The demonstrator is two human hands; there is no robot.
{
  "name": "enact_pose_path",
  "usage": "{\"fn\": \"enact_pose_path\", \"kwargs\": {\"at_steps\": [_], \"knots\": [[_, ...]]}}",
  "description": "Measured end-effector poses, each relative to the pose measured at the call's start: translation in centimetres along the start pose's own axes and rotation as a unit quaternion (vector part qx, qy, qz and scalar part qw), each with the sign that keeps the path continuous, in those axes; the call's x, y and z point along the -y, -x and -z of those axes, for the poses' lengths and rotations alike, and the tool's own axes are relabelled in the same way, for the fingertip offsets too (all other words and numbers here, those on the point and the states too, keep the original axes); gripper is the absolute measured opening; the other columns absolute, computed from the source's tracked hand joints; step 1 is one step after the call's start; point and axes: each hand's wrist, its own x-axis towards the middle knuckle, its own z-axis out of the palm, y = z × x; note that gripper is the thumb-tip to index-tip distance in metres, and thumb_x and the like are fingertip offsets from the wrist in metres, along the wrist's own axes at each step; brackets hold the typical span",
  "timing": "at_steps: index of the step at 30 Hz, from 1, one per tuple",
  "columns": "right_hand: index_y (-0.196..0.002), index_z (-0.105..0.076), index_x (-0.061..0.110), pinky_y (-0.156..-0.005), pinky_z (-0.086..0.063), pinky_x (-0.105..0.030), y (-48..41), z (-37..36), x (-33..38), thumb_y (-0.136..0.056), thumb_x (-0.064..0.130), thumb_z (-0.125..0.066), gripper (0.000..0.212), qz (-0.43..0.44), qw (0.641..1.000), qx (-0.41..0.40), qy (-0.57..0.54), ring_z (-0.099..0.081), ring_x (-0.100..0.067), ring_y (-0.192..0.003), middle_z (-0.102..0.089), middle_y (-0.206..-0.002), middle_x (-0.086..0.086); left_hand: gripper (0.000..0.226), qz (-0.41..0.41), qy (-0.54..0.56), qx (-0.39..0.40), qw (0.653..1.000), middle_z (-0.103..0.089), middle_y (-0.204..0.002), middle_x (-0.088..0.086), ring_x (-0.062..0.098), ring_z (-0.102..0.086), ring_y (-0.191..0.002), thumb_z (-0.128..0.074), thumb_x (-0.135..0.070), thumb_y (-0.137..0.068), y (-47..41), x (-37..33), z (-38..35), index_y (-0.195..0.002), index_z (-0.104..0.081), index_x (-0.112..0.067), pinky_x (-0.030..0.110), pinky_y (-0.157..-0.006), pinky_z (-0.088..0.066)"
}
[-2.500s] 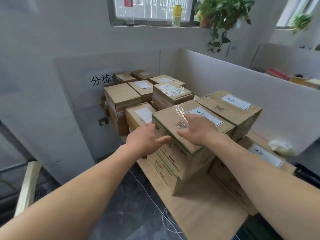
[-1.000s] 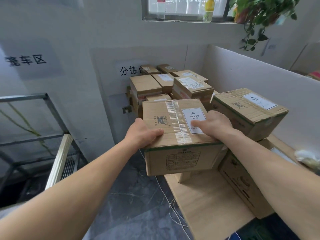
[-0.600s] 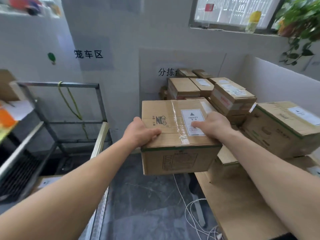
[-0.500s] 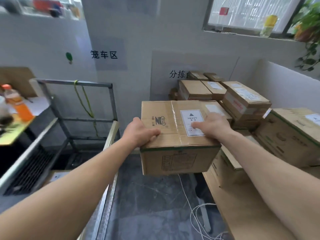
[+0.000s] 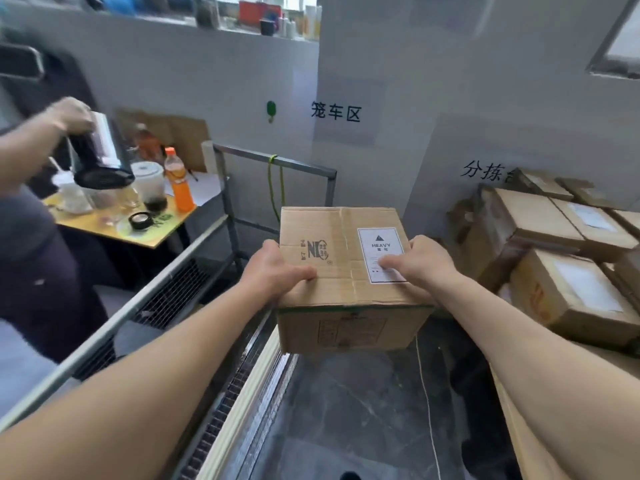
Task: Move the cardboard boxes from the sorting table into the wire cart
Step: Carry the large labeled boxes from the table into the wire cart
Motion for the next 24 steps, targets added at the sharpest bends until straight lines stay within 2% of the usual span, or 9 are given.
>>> {"fn": "enact_pose_path", "kwargs": {"at_steps": [2, 5, 8, 10, 13, 17, 19, 21, 24], "knots": [[-0.088, -0.050, 0.028, -0.057, -0.036, -0.032, -2.9, -1.5, 1.3, -0.069, 0.055, -0.078, 0.044, 0.024, 0.999, 0.029, -0.008, -0.056, -0.008, -0.076, -0.060, -0.085, 0.012, 0.074, 0.026, 0.003, -0.019, 0.999, -0.063, -0.112, -0.001, 0.022, -0.061, -0.104, -0.089, -0.047, -0.064, -1.8, 0.7, 0.2, -0.119, -0.050, -0.015, 0.040, -0.091, -0.051], [-0.099, -0.049, 0.026, -0.062, -0.040, -0.035, -7.2, -3.8, 3.0, -0.071, 0.053, -0.080, 0.049, 0.055, 0.995, 0.076, -0.020, -0.058, -0.012, -0.083, -0.060, -0.092, 0.011, 0.072, 0.063, 0.006, -0.048, 0.997, -0.063, -0.110, -0.003, 0.020, -0.061, -0.102, -0.089, -0.046, -0.064, -4.5, 1.6, 0.4, -0.118, -0.050, -0.017, 0.040, -0.090, -0.053], [-0.110, -0.049, 0.021, -0.072, -0.043, -0.038, -11.0, -5.9, 4.2, -0.069, 0.049, -0.081, 0.060, 0.076, 0.991, 0.105, -0.031, -0.059, -0.020, -0.095, -0.061, -0.101, 0.008, 0.069, 0.098, -0.001, -0.063, 0.993, -0.063, -0.108, -0.004, 0.018, -0.062, -0.098, -0.087, -0.046, -0.062, -6.9, 1.8, 0.4, -0.116, -0.055, -0.018, 0.036, -0.077, -0.053], [-0.112, -0.050, 0.020, -0.074, -0.043, -0.037, -13.2, -7.1, 5.0, -0.068, 0.048, -0.081, 0.061, 0.093, 0.987, 0.126, -0.027, -0.060, -0.022, -0.098, -0.062, -0.103, 0.007, 0.057, 0.113, 0.005, -0.076, 0.991, -0.065, -0.105, -0.008, 0.015, -0.063, -0.096, -0.086, -0.044, -0.062, -8.1, 2.0, 0.3, -0.109, -0.062, -0.022, 0.031, -0.070, -0.049], [-0.108, -0.055, 0.018, -0.073, -0.044, -0.036, -15.9, -8.9, 6.3, -0.068, 0.047, -0.081, 0.056, 0.123, 0.980, 0.154, -0.017, -0.062, -0.022, -0.095, -0.064, -0.099, 0.006, 0.045, 0.135, 0.016, -0.097, 0.986, -0.067, -0.098, -0.014, 0.011, -0.064, -0.094, -0.086, -0.041, -0.065, -9.4, 2.5, 0.0, -0.101, -0.065, -0.026, 0.024, -0.066, -0.043], [-0.085, -0.058, 0.024, -0.063, -0.042, -0.035, -18.4, -11.5, 8.1, -0.068, 0.045, -0.081, 0.036, 0.161, 0.969, 0.190, 0.002, -0.060, -0.016, -0.079, -0.063, -0.082, 0.011, 0.035, 0.172, 0.020, -0.125, 0.977, -0.064, -0.087, -0.018, 0.004, -0.061, -0.085, -0.087, -0.036, -0.067, -10.8, 3.7, 0.2, -0.088, -0.061, -0.029, 0.020, -0.060, -0.038], [-0.082, -0.060, 0.023, -0.062, -0.045, -0.033, -19.7, -13.0, 9.0, -0.069, 0.045, -0.080, 0.032, 0.176, 0.962, 0.207, 0.007, -0.060, -0.011, -0.075, -0.065, -0.082, 0.010, 0.034, 0.179, 0.025, -0.130, 0.975, -0.067, -0.090, -0.016, 0.008, -0.063, -0.089, -0.087, -0.034, -0.068, -11.9, 4.6, 0.5, -0.092, -0.064, -0.029, 0.023, -0.065, -0.042], [-0.090, -0.065, 0.023, -0.069, -0.050, -0.034, -21.1, -14.8, 10.1, -0.067, 0.045, -0.079, 0.035, 0.183, 0.958, 0.222, 0.011, -0.064, -0.015, -0.081, -0.069, -0.087, 0.009, 0.043, 0.190, 0.030, -0.132, 0.973, -0.070, -0.100, -0.011, 0.013, -0.065, -0.097, -0.087, -0.034, -0.068, -13.2, 5.7, 0.8, -0.106, -0.067, -0.026, 0.029, -0.075, -0.048], [-0.100, -0.065, 0.022, -0.076, -0.052, -0.037, -23.3, -17.5, 11.8, -0.067, 0.046, -0.079, 0.042, 0.193, 0.952, 0.237, 0.023, -0.065, -0.019, -0.088, -0.070, -0.094, 0.008, 0.046, 0.208, 0.041, -0.140, 0.967, -0.070, -0.103, -0.010, 0.015, -0.065, -0.100, -0.087, -0.033, -0.069, -15.5, 7.7, 1.0, -0.110, -0.067, -0.023, 0.029, -0.077, -0.048]]}}
